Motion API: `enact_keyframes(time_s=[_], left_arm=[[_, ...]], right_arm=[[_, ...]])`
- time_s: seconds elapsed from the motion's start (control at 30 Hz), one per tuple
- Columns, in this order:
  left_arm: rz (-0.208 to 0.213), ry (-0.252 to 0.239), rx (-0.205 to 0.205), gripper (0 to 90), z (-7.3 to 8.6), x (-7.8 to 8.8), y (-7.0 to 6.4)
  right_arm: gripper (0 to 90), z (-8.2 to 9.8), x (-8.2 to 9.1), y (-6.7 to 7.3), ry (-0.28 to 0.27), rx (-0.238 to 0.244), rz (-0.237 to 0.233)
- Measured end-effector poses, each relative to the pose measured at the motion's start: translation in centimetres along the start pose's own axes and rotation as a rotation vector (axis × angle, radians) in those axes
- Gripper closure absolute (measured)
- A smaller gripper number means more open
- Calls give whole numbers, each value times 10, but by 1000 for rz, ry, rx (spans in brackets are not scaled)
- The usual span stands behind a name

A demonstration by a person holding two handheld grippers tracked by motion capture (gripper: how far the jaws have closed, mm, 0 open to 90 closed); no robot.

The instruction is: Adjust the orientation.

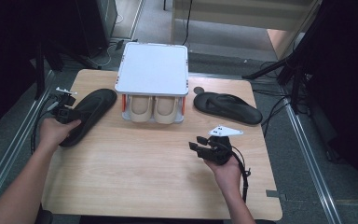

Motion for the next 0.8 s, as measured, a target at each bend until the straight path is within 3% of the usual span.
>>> enact_keyframes(time_s=[0.23, 0.5, 0.8], left_arm=[[5, 3, 6, 900, 0, -5, -15], [43, 3, 27, 900, -4, -14, -33], [69, -19, 36, 898, -9, -13, -39]], right_arm=[[576, -2, -3, 1, 4, 6, -2], [577, -2, -4, 2, 7, 8, -2], [577, 0, -4, 2, 11, 9, 1]])
Point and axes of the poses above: each handheld gripper's, and its own axes: x roughly backward along the jaws, z roughly out of its underside, y roughly to its left, the point moved 10 cm from there along -x, roughly forward along the jaws, and after that the axes turned 6 degrees about -z, right-handed, at the moved point
